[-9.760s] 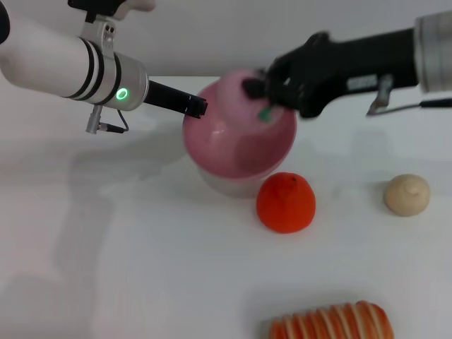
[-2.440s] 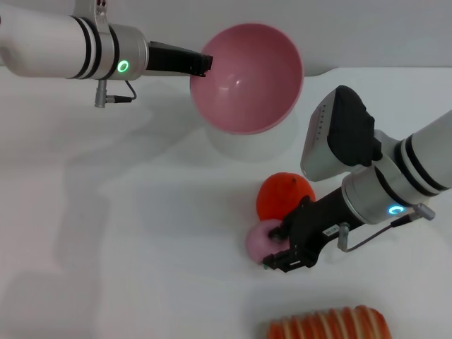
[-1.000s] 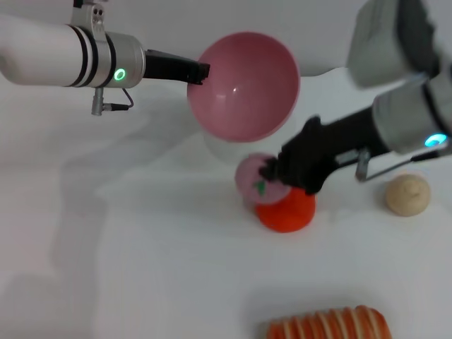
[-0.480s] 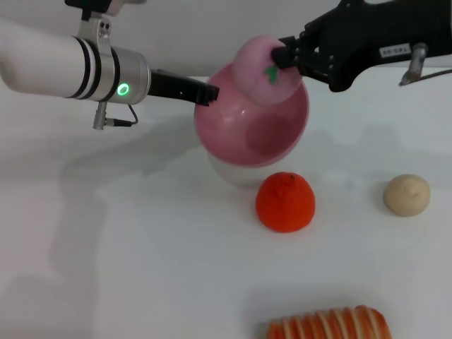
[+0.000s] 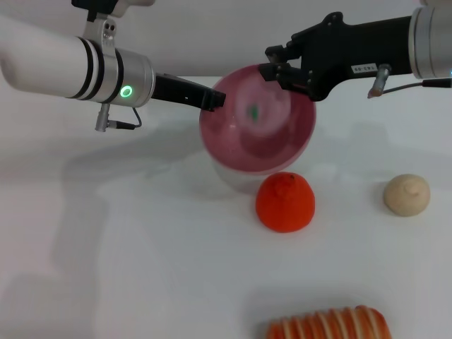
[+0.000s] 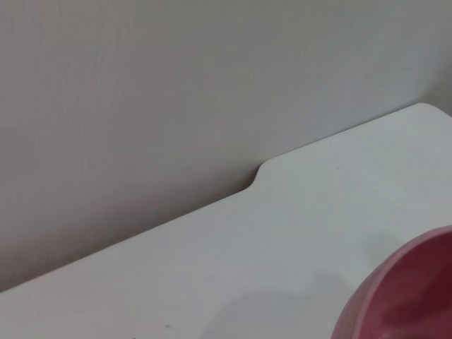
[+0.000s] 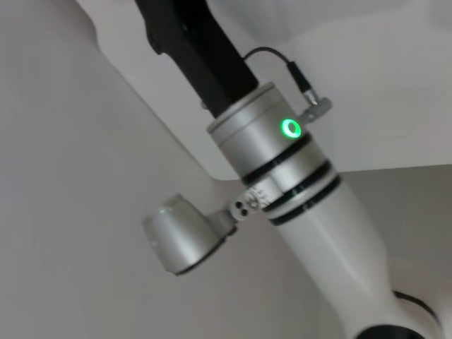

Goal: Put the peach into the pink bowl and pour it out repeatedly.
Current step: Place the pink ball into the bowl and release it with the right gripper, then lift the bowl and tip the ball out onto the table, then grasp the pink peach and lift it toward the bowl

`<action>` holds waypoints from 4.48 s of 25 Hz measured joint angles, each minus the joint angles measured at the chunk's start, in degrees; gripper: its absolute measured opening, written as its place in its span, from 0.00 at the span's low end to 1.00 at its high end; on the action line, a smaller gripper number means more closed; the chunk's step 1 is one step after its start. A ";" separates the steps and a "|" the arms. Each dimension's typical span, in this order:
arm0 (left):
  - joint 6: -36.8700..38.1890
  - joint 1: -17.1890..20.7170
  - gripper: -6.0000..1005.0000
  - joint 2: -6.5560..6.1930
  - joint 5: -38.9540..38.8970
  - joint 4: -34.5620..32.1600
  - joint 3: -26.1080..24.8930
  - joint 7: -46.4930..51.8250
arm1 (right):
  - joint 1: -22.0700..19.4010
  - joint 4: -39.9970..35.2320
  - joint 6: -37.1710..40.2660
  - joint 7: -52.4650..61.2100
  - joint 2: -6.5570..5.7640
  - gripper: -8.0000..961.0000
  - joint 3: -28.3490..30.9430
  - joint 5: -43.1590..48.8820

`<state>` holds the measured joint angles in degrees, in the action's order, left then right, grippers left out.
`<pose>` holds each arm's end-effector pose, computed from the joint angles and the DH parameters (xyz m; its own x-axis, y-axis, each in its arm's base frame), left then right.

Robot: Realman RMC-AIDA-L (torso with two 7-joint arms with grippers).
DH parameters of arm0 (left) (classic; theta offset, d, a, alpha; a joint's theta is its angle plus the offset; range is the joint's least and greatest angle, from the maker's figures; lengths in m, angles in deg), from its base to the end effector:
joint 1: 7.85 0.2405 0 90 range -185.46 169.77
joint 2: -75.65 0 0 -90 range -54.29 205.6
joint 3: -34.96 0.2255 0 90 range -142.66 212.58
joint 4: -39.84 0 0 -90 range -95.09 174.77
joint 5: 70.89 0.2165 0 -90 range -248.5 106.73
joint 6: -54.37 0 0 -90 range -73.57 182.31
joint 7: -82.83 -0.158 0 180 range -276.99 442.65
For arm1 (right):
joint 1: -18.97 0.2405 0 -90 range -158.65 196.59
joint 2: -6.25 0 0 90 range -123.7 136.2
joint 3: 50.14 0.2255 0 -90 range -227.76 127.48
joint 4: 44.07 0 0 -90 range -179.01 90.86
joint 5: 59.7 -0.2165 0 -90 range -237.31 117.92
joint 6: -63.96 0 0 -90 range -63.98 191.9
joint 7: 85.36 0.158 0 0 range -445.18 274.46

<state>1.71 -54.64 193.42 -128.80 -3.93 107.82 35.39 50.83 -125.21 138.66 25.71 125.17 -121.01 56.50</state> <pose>-0.1448 0.4342 -0.0374 0.7308 0.6087 0.3090 0.6822 -0.6358 -0.3611 0.0808 0.3752 0.0372 0.9635 -0.0591 -0.2611 -0.1613 -0.9064 -0.3904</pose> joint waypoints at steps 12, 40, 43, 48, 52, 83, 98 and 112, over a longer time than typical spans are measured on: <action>3.31 0.55 0.05 0.18 -0.22 -0.10 1.29 -0.36 | -5.35 1.72 -6.04 -6.59 -0.05 0.47 3.35 -12.77; 82.12 16.49 0.05 0.76 -9.57 -16.95 67.79 -3.34 | -21.10 44.04 11.04 -58.84 -1.75 0.52 37.96 -66.00; 92.22 16.41 0.05 0.90 -3.75 -13.12 73.75 4.26 | -20.79 44.06 10.87 -58.78 -1.90 0.52 38.02 -65.94; 104.51 16.85 0.06 0.91 10.90 -5.38 76.46 23.60 | -20.23 44.11 10.87 -58.75 -1.93 0.52 38.08 -65.78; 111.48 17.04 0.06 0.78 19.22 0.01 76.22 34.50 | -19.87 44.14 10.87 -58.66 -1.94 0.52 38.12 -65.72; 126.45 20.78 0.06 1.15 23.05 2.98 75.36 38.32 | -19.64 44.14 12.35 -56.69 -0.18 0.52 37.65 -66.11; 126.35 20.74 0.06 1.05 23.19 3.45 75.41 38.35 | -19.24 45.40 12.64 -55.79 -0.18 0.52 37.57 -66.11; 104.78 13.89 0.06 0.22 24.07 2.95 68.31 48.52 | -18.67 47.54 13.18 -55.80 -0.30 0.52 37.19 -65.52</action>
<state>106.49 -40.76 193.63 -104.73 -0.99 176.12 83.91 32.16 -77.68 151.83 -30.08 124.86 -83.82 -9.02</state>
